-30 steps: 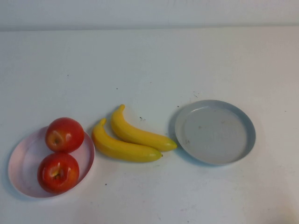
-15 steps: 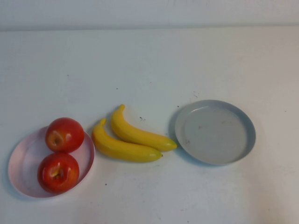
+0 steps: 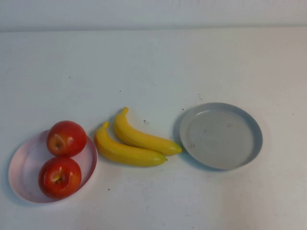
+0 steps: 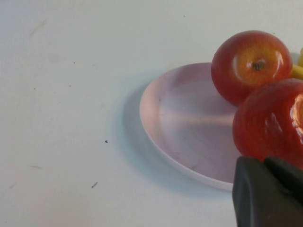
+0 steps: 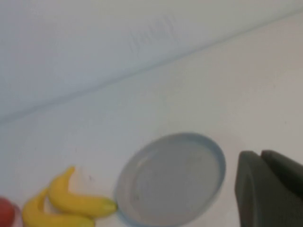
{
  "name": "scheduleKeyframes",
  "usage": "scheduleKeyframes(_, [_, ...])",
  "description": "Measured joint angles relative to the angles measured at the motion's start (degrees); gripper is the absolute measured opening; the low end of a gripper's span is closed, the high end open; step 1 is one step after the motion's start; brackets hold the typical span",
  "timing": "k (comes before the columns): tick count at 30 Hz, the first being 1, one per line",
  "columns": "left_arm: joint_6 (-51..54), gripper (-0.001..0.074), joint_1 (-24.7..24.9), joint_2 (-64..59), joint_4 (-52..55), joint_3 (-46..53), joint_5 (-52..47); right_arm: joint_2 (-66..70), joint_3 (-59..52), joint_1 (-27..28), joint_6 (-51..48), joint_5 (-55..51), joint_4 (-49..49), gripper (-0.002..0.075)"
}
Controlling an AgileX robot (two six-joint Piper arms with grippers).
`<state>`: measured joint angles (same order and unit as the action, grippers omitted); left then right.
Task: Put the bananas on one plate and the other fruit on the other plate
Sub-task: Put another type of fruit in the right plate
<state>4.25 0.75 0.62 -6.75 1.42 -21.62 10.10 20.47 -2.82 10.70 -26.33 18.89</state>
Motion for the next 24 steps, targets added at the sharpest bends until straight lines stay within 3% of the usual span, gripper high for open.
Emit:
scheduleKeyframes(6, [0.00,-0.0001,0.00,0.00,0.00,0.00,0.00,16.34,14.12,0.00,-9.83,-18.63,-0.22,-0.0017])
scheduleKeyframes(13, [0.00,-0.0001,0.00,0.00,0.00,0.00,0.00,34.54,23.29,-1.40,-18.95,-28.60,1.12,-0.0017])
scheduleKeyframes(24, [0.00,-0.0001,0.00,0.00,0.10,0.00,0.00,64.41,41.10,-23.68,-21.36,-28.94,-2.64,-0.0017])
